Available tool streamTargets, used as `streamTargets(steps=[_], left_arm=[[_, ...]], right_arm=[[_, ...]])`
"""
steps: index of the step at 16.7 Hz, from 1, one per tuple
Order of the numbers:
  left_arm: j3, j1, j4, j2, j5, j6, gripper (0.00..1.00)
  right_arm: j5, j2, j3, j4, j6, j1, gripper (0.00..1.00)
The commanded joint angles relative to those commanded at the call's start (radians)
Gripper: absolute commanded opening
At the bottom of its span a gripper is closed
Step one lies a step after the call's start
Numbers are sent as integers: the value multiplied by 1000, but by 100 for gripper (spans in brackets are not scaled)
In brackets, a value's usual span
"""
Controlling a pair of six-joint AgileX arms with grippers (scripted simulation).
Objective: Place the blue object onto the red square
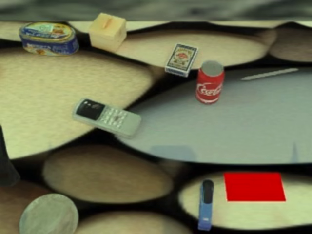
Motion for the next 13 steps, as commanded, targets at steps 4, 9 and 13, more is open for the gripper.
streamTargets(steps=[4, 9, 13], left_arm=[[0, 0, 0, 0, 0, 0, 100], [0, 0, 0, 0, 0, 0, 100], [0, 0, 0, 0, 0, 0, 100]], right_arm=[[-1, 32, 31, -26, 23, 21, 100], [-2, 297, 267, -211, 189, 162, 100], [0, 691, 538, -439, 382, 327, 100]])
